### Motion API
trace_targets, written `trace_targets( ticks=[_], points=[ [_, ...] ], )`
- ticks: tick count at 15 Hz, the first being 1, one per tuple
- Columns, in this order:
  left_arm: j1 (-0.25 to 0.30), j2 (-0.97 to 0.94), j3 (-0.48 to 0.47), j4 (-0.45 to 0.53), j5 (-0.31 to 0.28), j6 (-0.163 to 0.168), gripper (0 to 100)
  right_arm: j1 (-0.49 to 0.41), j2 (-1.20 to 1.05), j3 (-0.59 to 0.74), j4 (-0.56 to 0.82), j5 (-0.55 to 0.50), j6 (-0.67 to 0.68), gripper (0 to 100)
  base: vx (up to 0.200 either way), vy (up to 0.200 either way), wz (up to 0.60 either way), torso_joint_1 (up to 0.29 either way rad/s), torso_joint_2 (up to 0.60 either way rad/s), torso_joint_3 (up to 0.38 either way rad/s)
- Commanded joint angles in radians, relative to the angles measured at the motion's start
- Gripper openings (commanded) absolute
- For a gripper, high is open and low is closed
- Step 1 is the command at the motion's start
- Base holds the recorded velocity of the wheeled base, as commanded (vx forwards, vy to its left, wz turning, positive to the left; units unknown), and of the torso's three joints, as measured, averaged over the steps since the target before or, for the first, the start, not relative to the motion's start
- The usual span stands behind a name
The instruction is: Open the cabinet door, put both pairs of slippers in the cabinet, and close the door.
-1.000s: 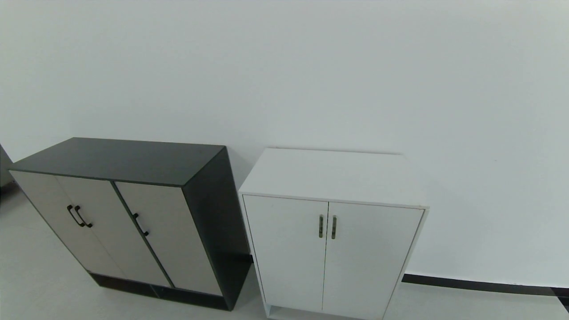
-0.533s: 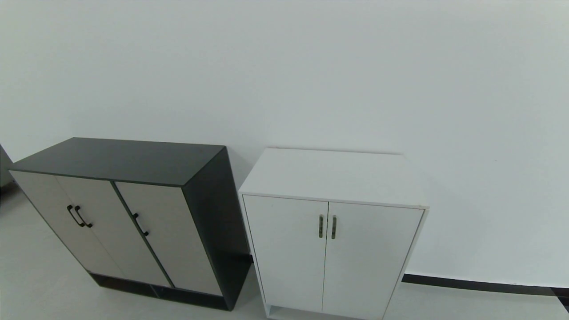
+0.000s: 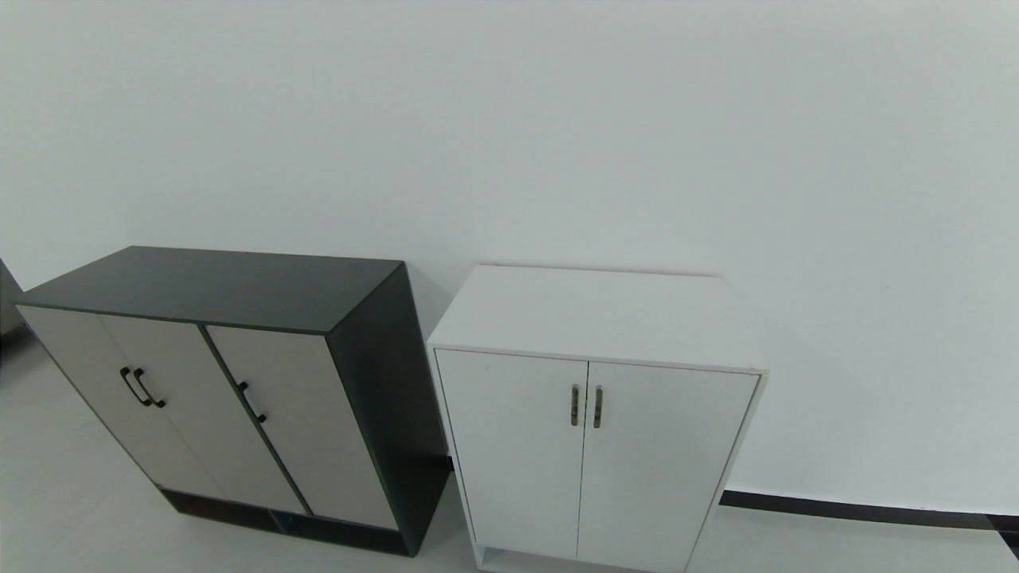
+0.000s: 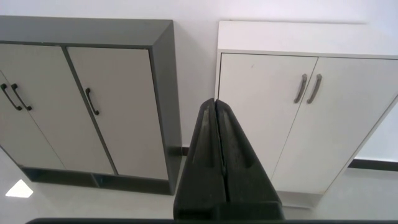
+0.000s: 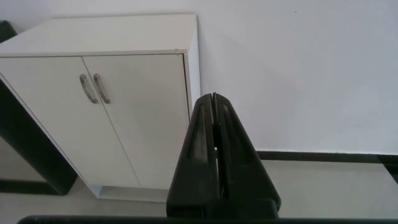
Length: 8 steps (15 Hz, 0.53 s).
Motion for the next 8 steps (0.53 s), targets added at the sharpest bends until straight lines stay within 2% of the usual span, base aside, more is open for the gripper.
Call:
trace_targets(
  ticks=[1,8],
  points=[
    [0.0,-0.001,0.0,0.0,0.0,0.0,0,0.0,0.003,0.001,0.0,0.002,-0.001,0,0.0,0.0,0.0,0.0,0.0,0.0],
    [0.0,-0.001,0.0,0.0,0.0,0.0,0,0.001,0.003,0.001,-0.001,0.002,0.0,0,0.0,0.0,0.0,0.0,0.0,0.0]
  ],
)
